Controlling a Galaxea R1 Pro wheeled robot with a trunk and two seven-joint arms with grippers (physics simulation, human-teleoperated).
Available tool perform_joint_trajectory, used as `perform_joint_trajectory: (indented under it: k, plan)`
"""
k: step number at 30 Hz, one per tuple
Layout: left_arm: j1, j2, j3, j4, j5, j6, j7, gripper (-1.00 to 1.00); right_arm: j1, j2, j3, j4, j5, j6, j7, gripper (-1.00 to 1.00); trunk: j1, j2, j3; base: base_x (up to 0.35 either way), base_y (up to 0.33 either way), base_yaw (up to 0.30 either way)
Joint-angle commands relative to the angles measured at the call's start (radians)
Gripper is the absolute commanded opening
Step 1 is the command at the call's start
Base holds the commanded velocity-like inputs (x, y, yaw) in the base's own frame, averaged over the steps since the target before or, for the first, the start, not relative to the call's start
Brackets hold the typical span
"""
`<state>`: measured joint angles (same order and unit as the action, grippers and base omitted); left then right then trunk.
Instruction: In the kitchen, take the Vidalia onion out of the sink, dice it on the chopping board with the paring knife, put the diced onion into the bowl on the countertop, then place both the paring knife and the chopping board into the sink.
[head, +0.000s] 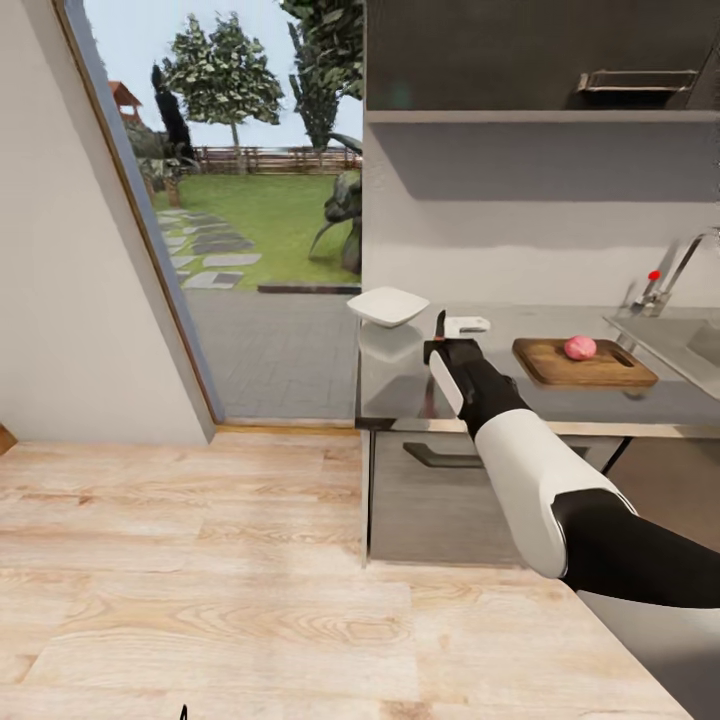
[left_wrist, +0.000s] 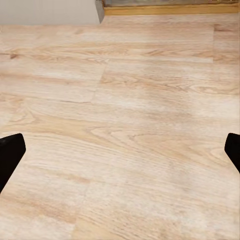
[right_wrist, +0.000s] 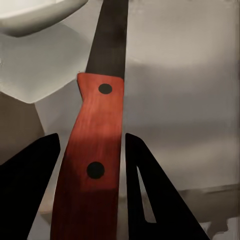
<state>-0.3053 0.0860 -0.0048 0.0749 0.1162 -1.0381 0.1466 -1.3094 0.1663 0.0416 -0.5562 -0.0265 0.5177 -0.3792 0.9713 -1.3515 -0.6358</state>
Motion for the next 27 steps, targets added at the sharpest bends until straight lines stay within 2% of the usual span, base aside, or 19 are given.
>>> perform_joint_trajectory:
  k: [1, 19, 27]
  plan:
    - [-0.002, 0.0, -0.001, 0.003, 0.005, -0.005, -0.002, 1.0, -0.001, -0.001, 0.004, -0.004, -0.003, 0.006, -0.006, -1.0, 0.0, 0.0, 0.001, 0.0, 0.0, 0.0]
    - [-0.002, 0.0, -0.001, 0.003, 0.005, -0.005, -0.002, 1.0, -0.001, -0.002, 0.004, -0.015, -0.003, 0.009, -0.006, -1.0, 0.0, 0.0, 0.029, 0.0, 0.0, 0.0]
    - [-0.002, 0.0, -0.001, 0.003, 0.005, -0.005, -0.002, 1.0, -0.001, -0.001, 0.006, -0.051, -0.001, 0.029, -0.006, -1.0, 0.0, 0.0, 0.042, 0.0, 0.0, 0.0]
